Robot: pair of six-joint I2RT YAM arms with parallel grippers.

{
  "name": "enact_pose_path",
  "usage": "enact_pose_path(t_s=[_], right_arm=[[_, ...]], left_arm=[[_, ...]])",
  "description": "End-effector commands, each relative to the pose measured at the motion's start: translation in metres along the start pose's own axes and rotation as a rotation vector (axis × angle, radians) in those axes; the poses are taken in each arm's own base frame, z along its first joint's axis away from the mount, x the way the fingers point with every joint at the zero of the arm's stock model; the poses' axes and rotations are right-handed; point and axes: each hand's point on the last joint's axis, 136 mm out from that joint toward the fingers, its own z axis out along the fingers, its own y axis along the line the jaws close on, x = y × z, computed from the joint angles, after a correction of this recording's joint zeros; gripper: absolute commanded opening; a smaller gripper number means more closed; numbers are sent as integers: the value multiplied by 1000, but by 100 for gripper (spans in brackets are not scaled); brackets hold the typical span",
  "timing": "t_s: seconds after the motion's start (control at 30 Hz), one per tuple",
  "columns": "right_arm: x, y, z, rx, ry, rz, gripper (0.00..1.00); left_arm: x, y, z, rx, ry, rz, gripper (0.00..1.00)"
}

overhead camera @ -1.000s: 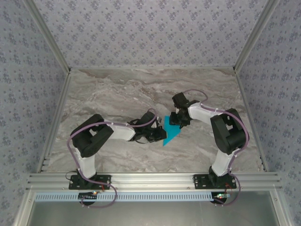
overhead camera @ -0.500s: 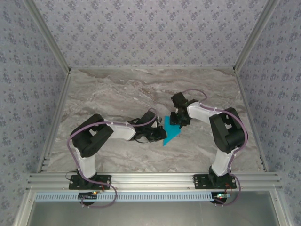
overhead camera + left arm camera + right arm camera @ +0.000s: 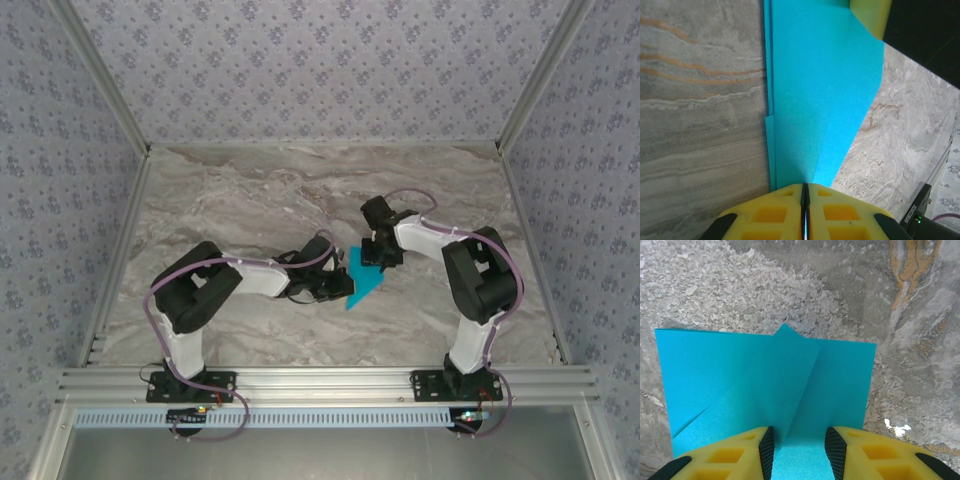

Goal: Fold a paper plane with a square sheet of paper (pick it up from the middle)
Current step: Fourth fold the wing at the center of the table.

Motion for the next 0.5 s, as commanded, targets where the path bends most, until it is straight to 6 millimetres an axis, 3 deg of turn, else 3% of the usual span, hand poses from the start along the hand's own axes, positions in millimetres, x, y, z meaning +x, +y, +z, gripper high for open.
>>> enact_pose_path(t_s=[0.0, 0.47], right_arm=[[43, -25, 37, 110, 154, 20, 40], [44, -25, 37, 109, 161, 30, 40]], left_arm=[[5, 9, 7, -44, 24, 6, 11], [16, 33, 7, -170, 60, -6, 9]])
